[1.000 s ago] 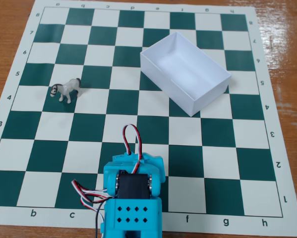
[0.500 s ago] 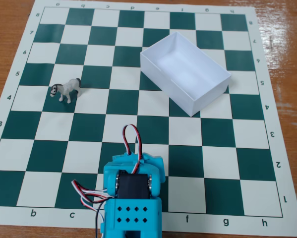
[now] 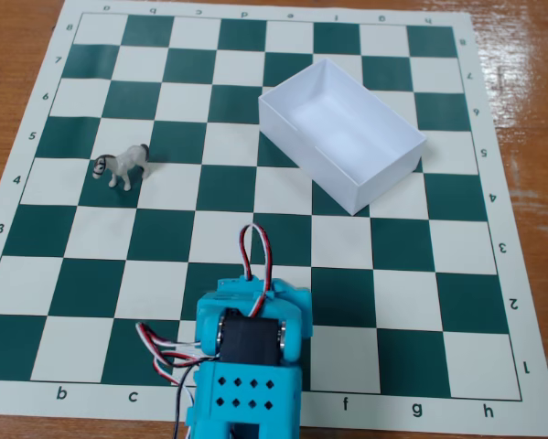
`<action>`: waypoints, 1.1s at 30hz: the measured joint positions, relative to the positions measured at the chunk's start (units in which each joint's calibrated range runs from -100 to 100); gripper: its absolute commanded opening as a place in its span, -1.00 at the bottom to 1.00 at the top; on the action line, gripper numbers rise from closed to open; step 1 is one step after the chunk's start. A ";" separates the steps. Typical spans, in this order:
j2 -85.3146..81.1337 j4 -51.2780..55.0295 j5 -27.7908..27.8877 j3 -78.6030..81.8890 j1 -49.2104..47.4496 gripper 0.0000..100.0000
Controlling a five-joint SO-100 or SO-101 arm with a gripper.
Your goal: Grab the toy horse and put it in the box.
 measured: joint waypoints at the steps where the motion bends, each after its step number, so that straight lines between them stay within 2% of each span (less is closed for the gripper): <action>1: 2.72 -1.40 -1.51 -3.17 0.00 -0.87; 3: 10.04 -3.77 -6.25 -11.79 0.00 -0.72; 8: 33.87 -4.20 -21.81 -43.88 -1.34 -0.67; 13: 56.00 -0.09 -37.42 -74.98 -4.48 -0.43; 18: 71.23 1.14 -48.04 -83.32 -10.83 -0.38; 23: 83.57 0.70 -51.52 -84.04 -18.22 -0.33; 33: 105.11 0.70 -50.90 -98.19 -23.53 -0.25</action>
